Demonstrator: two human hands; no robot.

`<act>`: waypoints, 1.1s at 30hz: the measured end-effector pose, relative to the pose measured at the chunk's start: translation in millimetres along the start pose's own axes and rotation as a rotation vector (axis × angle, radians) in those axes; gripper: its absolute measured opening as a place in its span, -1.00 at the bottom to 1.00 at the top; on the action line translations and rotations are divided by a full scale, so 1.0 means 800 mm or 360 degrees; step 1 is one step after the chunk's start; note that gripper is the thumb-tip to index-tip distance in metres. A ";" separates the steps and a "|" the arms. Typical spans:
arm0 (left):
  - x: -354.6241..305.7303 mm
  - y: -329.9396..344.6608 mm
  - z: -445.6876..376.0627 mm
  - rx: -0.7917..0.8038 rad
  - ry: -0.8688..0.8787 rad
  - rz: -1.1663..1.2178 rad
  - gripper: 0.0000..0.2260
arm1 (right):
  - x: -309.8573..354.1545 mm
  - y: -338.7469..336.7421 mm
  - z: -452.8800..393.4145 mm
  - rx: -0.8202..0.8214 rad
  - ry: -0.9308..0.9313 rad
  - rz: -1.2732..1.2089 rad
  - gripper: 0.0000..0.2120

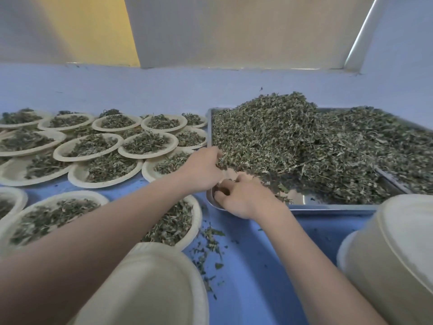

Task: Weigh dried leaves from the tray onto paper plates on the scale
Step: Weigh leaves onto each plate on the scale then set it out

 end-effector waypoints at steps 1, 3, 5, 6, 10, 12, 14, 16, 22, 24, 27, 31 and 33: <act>-0.001 0.000 0.005 0.0016 -0.0003 0.0011 -0.55 | 0.003 -0.005 0.008 -0.0074 -0.0012 -0.0026 -0.66; 0.000 0.000 0.015 0.0035 -0.0022 0.0047 -0.54 | 0.010 -0.012 0.017 -0.0179 -0.0067 -0.0057 -0.69; 0.001 0.000 0.023 0.0044 -0.0063 0.0110 -0.53 | 0.012 -0.016 0.018 -0.0195 -0.0099 -0.0070 -0.61; 0.002 -0.002 0.026 0.0038 -0.0082 0.0135 -0.53 | 0.011 -0.018 0.014 -0.0188 -0.0097 -0.0092 -0.60; 0.009 -0.012 0.031 -0.0052 -0.0195 0.0356 -0.57 | -0.008 -0.035 -0.020 -0.0195 -0.0015 -0.0141 -0.81; 0.016 -0.015 0.030 -0.0081 -0.0299 0.0526 -0.63 | -0.026 -0.040 -0.042 -0.0254 0.0101 -0.0141 -0.79; 0.020 -0.014 0.028 -0.0072 -0.0387 0.0691 -0.70 | -0.044 -0.045 -0.059 -0.0404 0.0242 -0.0328 -0.85; 0.024 -0.008 0.027 -0.0012 -0.0482 0.0918 -0.67 | -0.062 -0.048 -0.065 -0.0555 0.0450 -0.0716 -0.88; 0.018 0.013 0.035 0.0194 -0.0737 0.1585 -0.64 | -0.081 -0.041 -0.056 -0.0686 0.0874 -0.2052 -0.79; 0.012 0.015 0.040 0.0224 -0.0809 0.1838 -0.58 | -0.062 -0.042 -0.055 -0.0574 0.0792 -0.2619 -0.77; 0.003 0.012 0.051 0.0200 -0.0908 0.2201 -0.58 | -0.029 -0.058 -0.045 -0.0422 0.0625 -0.3039 -0.69; -0.013 0.002 0.070 0.0137 -0.0896 0.2586 -0.60 | 0.020 -0.082 -0.020 -0.0324 0.0366 -0.3171 -0.65; -0.013 -0.011 0.087 0.0054 -0.0865 0.2651 -0.64 | 0.049 -0.084 0.000 -0.0246 0.0300 -0.3111 -0.64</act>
Point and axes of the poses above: each hand's wrist, its own z-axis away from the middle knuckle, its own y-axis out of the palm, x = y × z, the point moved 8 cm from there along -z, towards the middle knuckle, and after that the axes turned 7 degrees about z, right-handed, at the moved point
